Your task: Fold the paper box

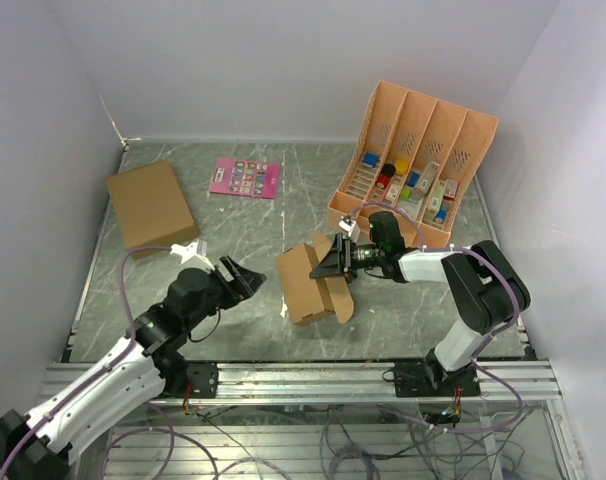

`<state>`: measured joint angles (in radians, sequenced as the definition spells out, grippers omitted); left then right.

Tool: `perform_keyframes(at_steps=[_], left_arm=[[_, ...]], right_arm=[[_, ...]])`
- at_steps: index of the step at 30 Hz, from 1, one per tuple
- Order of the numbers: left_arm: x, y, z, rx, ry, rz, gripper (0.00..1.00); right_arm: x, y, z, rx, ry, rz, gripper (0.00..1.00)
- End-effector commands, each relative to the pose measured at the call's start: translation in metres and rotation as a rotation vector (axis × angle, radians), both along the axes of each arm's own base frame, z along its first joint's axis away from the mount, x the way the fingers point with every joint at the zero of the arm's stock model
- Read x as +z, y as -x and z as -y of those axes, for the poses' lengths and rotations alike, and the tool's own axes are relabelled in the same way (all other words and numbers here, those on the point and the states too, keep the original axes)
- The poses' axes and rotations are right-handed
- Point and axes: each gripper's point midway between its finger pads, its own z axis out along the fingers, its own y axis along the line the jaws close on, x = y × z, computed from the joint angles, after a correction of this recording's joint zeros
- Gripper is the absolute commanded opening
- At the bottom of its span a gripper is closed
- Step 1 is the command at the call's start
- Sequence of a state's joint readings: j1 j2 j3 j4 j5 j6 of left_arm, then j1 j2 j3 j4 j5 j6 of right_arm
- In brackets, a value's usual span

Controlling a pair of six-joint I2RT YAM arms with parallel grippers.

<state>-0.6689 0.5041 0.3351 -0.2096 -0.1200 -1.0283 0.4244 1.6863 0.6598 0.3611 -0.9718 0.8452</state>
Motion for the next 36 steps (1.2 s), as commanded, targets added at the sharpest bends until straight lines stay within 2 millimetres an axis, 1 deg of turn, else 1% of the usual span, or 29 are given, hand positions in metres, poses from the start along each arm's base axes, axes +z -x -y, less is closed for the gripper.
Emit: perform_keyframes(at_steps=[1, 3, 6, 9, 11, 12, 13, 19, 22, 28, 36], left_arm=[[-0.005, -0.006, 0.023, -0.068, 0.054, -0.017, 0.85], [-0.017, -0.009, 0.030, -0.089, 0.019, -0.058, 0.84], [-0.029, -0.016, 0.041, -0.133, -0.040, -0.099, 0.82], [-0.035, -0.022, 0.052, -0.175, -0.076, -0.112, 0.81], [-0.038, -0.027, 0.057, -0.188, -0.113, -0.119, 0.81], [-0.043, -0.029, 0.058, -0.193, -0.141, -0.130, 0.81], [-0.043, -0.031, 0.060, -0.197, -0.153, -0.129, 0.81], [-0.055, -0.035, 0.072, -0.226, -0.245, -0.156, 0.81], [-0.062, -0.035, 0.074, -0.236, -0.282, -0.174, 0.81], [-0.073, -0.038, 0.074, -0.244, -0.342, -0.204, 0.82], [-0.089, -0.040, 0.071, -0.262, -0.419, -0.247, 0.82]], right_arm=[[-0.008, -0.007, 0.001, -0.054, 0.015, -0.031, 0.47], [-0.014, -0.007, 0.002, -0.057, 0.031, -0.037, 0.48], [-0.021, -0.007, 0.003, -0.061, 0.049, -0.043, 0.48], [-0.026, -0.006, 0.004, -0.064, 0.060, -0.052, 0.48], [-0.029, -0.006, 0.005, -0.065, 0.073, -0.054, 0.48], [-0.030, -0.006, 0.005, -0.064, 0.078, -0.053, 0.48], [-0.032, -0.006, 0.006, -0.063, 0.082, -0.055, 0.48], [-0.041, -0.007, 0.008, -0.058, 0.126, -0.061, 0.50], [-0.043, -0.008, 0.009, -0.050, 0.142, -0.057, 0.52], [-0.044, -0.011, 0.011, -0.032, 0.174, -0.017, 0.61], [-0.046, -0.016, 0.018, 0.005, 0.243, 0.061, 0.64]])
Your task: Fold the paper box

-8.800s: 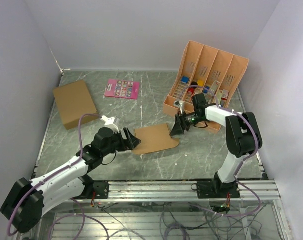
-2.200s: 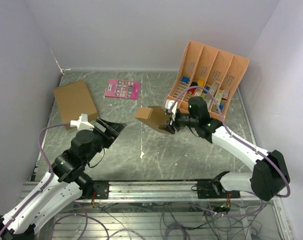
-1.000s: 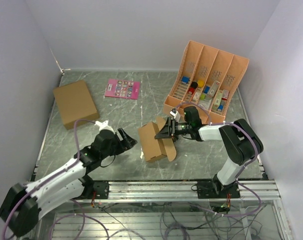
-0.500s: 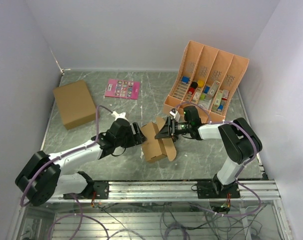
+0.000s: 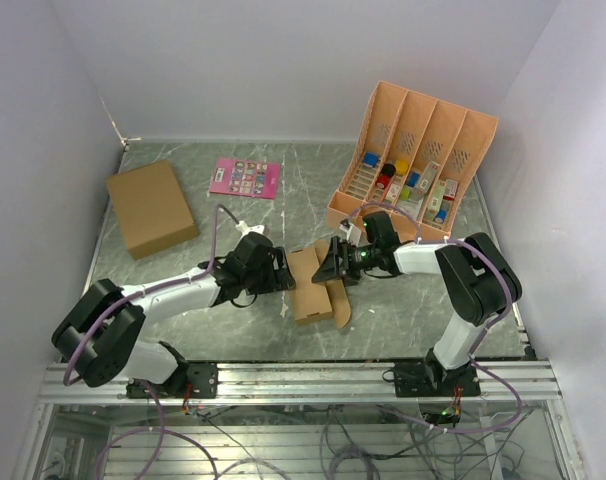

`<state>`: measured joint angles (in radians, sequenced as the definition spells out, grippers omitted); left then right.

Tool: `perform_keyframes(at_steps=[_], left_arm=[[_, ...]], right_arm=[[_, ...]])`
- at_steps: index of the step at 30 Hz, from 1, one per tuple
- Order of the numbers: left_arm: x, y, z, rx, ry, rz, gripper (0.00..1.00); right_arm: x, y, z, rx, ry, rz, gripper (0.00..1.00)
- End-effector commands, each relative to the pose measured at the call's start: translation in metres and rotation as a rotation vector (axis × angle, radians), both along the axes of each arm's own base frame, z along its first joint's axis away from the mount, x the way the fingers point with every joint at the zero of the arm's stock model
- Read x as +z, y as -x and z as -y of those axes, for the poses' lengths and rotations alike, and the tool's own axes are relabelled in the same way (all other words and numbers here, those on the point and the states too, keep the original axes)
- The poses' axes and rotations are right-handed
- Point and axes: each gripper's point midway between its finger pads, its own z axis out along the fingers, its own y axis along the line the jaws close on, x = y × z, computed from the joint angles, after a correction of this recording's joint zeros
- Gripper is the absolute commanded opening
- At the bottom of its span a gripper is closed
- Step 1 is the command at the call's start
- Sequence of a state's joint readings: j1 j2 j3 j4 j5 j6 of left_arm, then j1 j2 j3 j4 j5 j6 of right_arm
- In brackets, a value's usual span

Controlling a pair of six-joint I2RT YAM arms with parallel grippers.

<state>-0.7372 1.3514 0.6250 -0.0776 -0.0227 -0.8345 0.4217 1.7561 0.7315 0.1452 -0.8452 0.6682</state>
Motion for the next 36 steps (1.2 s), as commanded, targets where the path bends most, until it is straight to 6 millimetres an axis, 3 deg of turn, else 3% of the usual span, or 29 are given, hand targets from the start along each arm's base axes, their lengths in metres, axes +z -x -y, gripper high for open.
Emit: perform_keyframes(at_steps=[1, 11, 18, 25, 28, 30, 32, 36], left_arm=[[0.001, -0.008, 0.000, -0.018, -0.059, 0.020, 0.82], [-0.007, -0.018, 0.007, -0.063, -0.125, 0.001, 0.82], [-0.014, -0.025, 0.010, -0.088, -0.170, -0.003, 0.81], [-0.012, -0.036, 0.017, -0.116, -0.183, 0.021, 0.73], [-0.012, -0.043, 0.022, -0.132, -0.186, 0.034, 0.69], [-0.012, -0.048, 0.024, -0.145, -0.196, 0.043, 0.66], [-0.015, -0.052, 0.024, -0.161, -0.215, 0.048, 0.63], [-0.019, -0.058, 0.024, -0.189, -0.249, 0.048, 0.59]], right_arm=[[-0.004, -0.007, 0.007, 0.038, 0.073, 0.075, 0.64], [-0.001, -0.006, 0.016, 0.152, 0.146, 0.147, 0.76], [0.007, -0.012, 0.040, 0.269, 0.240, 0.246, 0.81], [0.045, -0.017, 0.054, 0.392, 0.238, 0.538, 0.83], [0.067, -0.006, 0.051, 0.585, 0.140, 0.780, 0.82], [0.069, 0.007, 0.056, 0.727, 0.104, 0.950, 0.80], [0.066, 0.015, 0.061, 0.867, 0.084, 1.158, 0.66], [0.049, 0.032, 0.075, 1.184, 0.071, 1.483, 0.00]])
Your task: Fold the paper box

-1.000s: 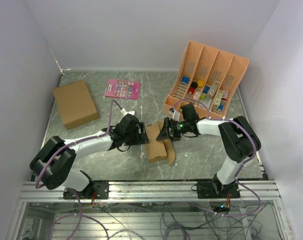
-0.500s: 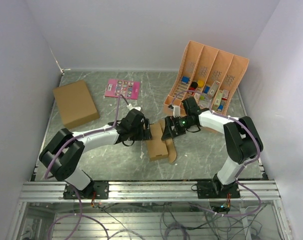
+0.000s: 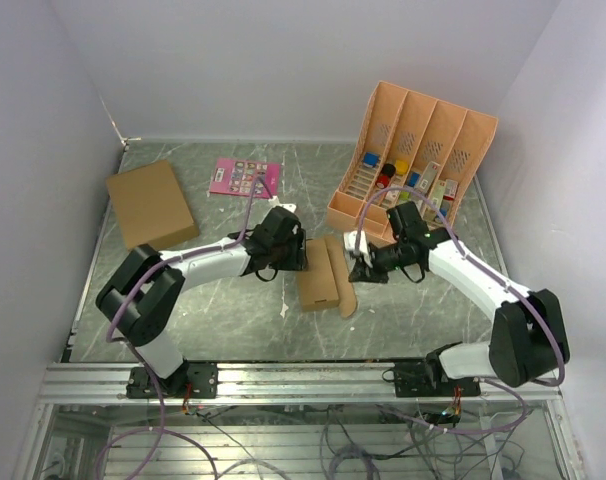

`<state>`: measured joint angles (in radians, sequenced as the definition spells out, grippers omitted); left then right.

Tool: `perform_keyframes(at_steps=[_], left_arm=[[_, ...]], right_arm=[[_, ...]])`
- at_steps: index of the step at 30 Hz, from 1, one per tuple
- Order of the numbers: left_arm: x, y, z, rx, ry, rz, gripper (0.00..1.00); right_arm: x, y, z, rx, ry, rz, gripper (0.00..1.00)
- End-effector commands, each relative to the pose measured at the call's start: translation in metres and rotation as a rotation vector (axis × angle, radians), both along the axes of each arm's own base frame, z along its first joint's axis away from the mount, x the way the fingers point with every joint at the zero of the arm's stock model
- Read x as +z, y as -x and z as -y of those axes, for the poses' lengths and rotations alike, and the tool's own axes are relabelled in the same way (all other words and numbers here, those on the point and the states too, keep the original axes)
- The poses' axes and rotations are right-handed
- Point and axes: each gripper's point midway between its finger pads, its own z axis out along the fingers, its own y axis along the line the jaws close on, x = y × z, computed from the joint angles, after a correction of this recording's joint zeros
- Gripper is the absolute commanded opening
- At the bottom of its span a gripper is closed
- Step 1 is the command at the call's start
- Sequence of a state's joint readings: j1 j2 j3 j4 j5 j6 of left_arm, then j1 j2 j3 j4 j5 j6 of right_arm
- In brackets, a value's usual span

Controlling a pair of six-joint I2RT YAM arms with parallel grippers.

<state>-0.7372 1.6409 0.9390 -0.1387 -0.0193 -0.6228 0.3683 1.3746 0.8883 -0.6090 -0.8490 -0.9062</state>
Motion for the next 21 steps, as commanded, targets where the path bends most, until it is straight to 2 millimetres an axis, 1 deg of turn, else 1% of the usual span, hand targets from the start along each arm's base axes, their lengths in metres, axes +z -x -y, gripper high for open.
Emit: perform_keyframes(at_steps=[1, 3, 6, 8, 10, 13, 15, 21], left_arm=[[-0.022, -0.005, -0.017, -0.032, -0.125, -0.011, 0.58], [-0.022, -0.008, -0.017, -0.041, -0.137, -0.006, 0.58], [-0.019, -0.012, -0.017, -0.052, -0.142, 0.003, 0.58], [-0.017, -0.014, -0.017, -0.061, -0.139, 0.009, 0.57], [-0.014, -0.017, -0.016, -0.075, -0.136, 0.022, 0.57], [-0.012, -0.022, -0.018, -0.087, -0.139, 0.033, 0.57], [-0.011, -0.025, -0.019, -0.097, -0.134, 0.041, 0.57], [-0.002, -0.024, -0.015, -0.138, -0.072, 0.064, 0.58]], right_arm=[[-0.023, 0.018, 0.013, 0.395, 0.042, 0.350, 0.00], [-0.031, 0.008, 0.014, 0.373, 0.070, 0.354, 0.00], [-0.045, 0.000, 0.015, 0.362, 0.100, 0.368, 0.00], [-0.050, -0.007, 0.009, 0.350, 0.107, 0.406, 0.00], [-0.051, -0.012, 0.002, 0.341, 0.107, 0.433, 0.00], [-0.054, -0.010, -0.010, 0.363, 0.113, 0.448, 0.00], [-0.057, -0.003, -0.022, 0.397, 0.122, 0.455, 0.00], [-0.062, 0.017, -0.044, 0.469, 0.124, 0.444, 0.00]])
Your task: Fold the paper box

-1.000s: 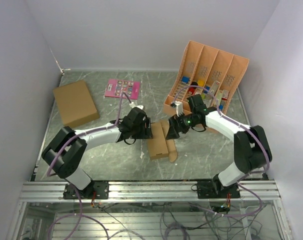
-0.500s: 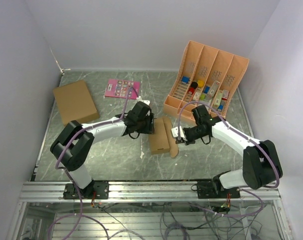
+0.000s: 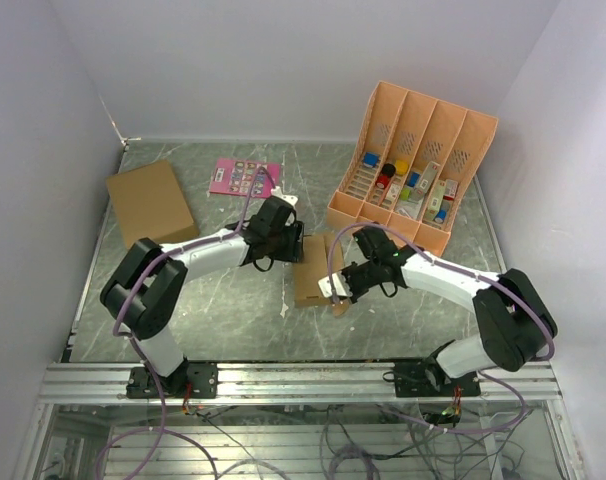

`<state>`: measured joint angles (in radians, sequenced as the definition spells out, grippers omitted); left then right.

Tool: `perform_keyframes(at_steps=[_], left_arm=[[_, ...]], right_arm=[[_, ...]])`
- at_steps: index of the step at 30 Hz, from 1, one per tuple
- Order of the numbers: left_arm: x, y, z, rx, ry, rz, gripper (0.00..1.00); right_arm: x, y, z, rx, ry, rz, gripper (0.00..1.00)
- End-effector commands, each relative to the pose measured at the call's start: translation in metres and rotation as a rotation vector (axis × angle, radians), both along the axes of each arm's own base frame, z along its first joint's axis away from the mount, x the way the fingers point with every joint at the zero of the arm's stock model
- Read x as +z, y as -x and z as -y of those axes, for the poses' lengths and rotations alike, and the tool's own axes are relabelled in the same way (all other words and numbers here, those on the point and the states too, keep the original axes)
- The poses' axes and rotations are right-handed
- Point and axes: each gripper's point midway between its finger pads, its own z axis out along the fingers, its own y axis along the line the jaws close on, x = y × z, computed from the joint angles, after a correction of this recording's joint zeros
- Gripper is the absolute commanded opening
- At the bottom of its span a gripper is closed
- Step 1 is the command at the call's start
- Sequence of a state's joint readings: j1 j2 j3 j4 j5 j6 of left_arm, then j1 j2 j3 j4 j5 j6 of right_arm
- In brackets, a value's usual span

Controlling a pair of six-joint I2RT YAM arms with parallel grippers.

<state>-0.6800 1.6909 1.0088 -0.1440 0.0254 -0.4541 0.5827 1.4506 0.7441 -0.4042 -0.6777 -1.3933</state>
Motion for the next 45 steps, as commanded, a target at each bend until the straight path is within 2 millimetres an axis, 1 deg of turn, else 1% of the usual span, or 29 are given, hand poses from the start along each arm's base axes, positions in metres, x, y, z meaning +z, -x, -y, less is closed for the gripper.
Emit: perform_keyframes(at_steps=[1, 6, 9, 11, 12, 13, 14, 16, 19, 20, 21, 22, 23, 24, 25, 27, 29, 33, 36, 41, 45], left_arm=[[-0.004, 0.003, -0.008, -0.044, -0.010, 0.004, 0.58], [0.003, 0.008, -0.008, -0.072, 0.032, 0.009, 0.60], [0.008, 0.009, -0.009, -0.074, 0.052, 0.020, 0.63], [0.016, 0.009, -0.012, -0.062, 0.065, 0.039, 0.66], [0.020, 0.009, -0.014, -0.053, 0.071, 0.052, 0.69], [0.029, 0.009, -0.016, -0.043, 0.087, 0.072, 0.71], [0.036, 0.010, -0.018, -0.033, 0.099, 0.089, 0.73], [0.046, 0.013, -0.022, -0.012, 0.127, 0.115, 0.76], [0.063, 0.025, -0.028, 0.014, 0.195, 0.145, 0.76], [0.067, 0.030, -0.029, 0.024, 0.226, 0.152, 0.76], [0.080, 0.035, -0.030, 0.040, 0.285, 0.175, 0.76], [0.083, 0.041, -0.031, 0.051, 0.328, 0.183, 0.77], [0.079, 0.050, -0.033, 0.055, 0.363, 0.171, 0.78], [0.084, 0.055, -0.034, 0.061, 0.405, 0.182, 0.78], [0.084, 0.059, -0.035, 0.068, 0.436, 0.184, 0.78], [0.086, 0.066, -0.038, 0.080, 0.481, 0.188, 0.79], [0.084, 0.069, -0.041, 0.092, 0.490, 0.190, 0.79], [0.077, 0.067, -0.041, 0.093, 0.463, 0.178, 0.79], [0.067, 0.065, -0.036, 0.075, 0.421, 0.154, 0.79], [0.042, 0.065, -0.028, 0.045, 0.335, 0.112, 0.79], [0.029, 0.065, -0.022, 0.032, 0.318, 0.086, 0.79]], right_arm=[[-0.002, 0.009, -0.015, 0.030, -0.001, 0.005, 0.00], [0.002, 0.029, -0.037, 0.091, -0.022, -0.028, 0.00], [0.005, 0.034, -0.049, 0.098, -0.036, -0.050, 0.00], [0.009, 0.033, -0.050, 0.073, -0.028, -0.080, 0.00], [0.011, 0.031, -0.048, 0.059, -0.017, -0.081, 0.00], [0.013, 0.031, -0.043, 0.053, -0.009, -0.076, 0.00], [0.015, 0.033, -0.038, 0.058, -0.012, -0.067, 0.03], [0.018, 0.044, -0.029, 0.082, -0.028, -0.055, 0.18], [0.022, 0.069, -0.019, 0.143, -0.064, -0.056, 0.39], [0.021, 0.078, -0.015, 0.165, -0.067, -0.066, 0.44], [0.018, 0.085, -0.010, 0.179, -0.068, -0.078, 0.48], [0.013, 0.091, -0.008, 0.183, -0.065, -0.094, 0.49], [0.009, 0.093, -0.006, 0.179, -0.064, -0.098, 0.50], [0.004, 0.095, -0.004, 0.178, -0.059, -0.092, 0.50], [0.000, 0.095, -0.004, 0.178, -0.053, -0.081, 0.50], [-0.006, 0.093, -0.007, 0.173, -0.053, -0.051, 0.49], [-0.011, 0.093, -0.011, 0.183, -0.045, -0.022, 0.49], [-0.022, 0.092, -0.017, 0.194, -0.019, 0.046, 0.47], [-0.025, 0.088, -0.022, 0.182, -0.012, 0.087, 0.46], [-0.030, 0.081, -0.024, 0.155, 0.000, 0.132, 0.43], [-0.034, 0.079, -0.026, 0.148, 0.012, 0.156, 0.40]])
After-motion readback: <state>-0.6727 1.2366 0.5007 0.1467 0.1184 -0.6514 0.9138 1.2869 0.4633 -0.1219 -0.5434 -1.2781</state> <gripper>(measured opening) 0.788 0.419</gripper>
